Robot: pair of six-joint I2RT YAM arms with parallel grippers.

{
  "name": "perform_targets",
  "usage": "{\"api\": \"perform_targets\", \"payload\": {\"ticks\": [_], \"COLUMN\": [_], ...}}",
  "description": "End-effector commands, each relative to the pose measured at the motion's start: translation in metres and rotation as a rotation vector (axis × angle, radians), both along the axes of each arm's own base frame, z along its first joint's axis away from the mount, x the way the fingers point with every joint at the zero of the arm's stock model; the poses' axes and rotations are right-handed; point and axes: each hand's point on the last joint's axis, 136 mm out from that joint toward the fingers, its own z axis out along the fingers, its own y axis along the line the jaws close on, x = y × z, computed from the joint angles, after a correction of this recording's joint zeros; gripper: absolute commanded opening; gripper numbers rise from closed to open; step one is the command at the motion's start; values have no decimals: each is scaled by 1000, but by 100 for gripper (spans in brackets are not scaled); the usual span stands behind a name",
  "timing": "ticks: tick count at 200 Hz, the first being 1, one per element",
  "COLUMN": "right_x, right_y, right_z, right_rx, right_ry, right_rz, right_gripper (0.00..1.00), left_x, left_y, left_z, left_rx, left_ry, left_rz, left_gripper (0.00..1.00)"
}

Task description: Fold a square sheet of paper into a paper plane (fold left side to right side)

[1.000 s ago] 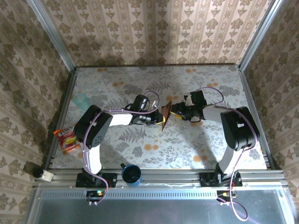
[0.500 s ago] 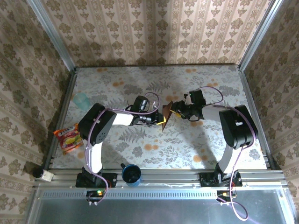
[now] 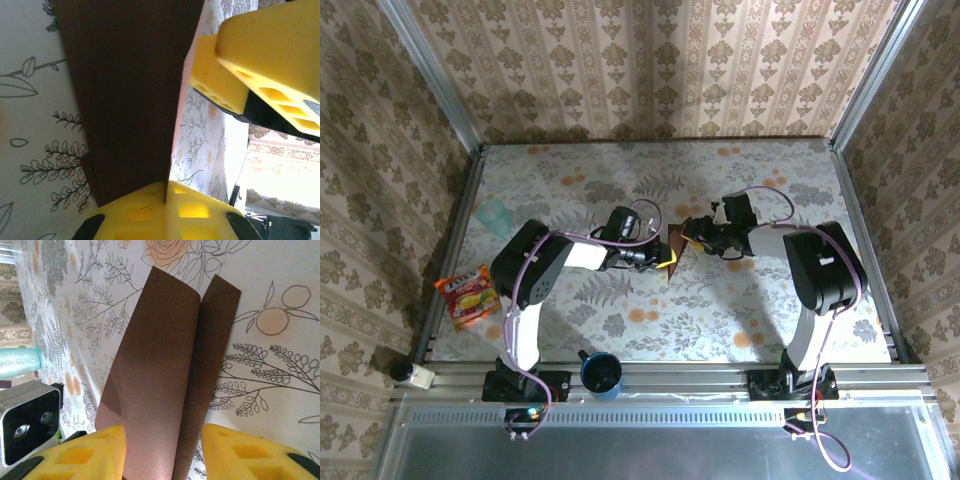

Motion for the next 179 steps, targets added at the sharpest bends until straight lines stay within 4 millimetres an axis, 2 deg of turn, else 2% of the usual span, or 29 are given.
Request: {"api": "perform_targets", "payload": {"ticks": [1,86,179], "right_x": [12,14,12], "right_y": [5,14,13], "right_z": [4,1,-10], "right_rx": [7,0,-41], "right_ry": [-27,-21,3], "right_rz": [-10,10,10], "right_gripper": [45,43,44], "left_x": [1,3,6], "left_y": [-1,-2,-3], "left_z": [-2,-2,-2], "left_rx": [-15,-21,-23], "left_ry": [17,17,14], "left_rz": [-1,1,18], "left_gripper": [0,0,0]}}
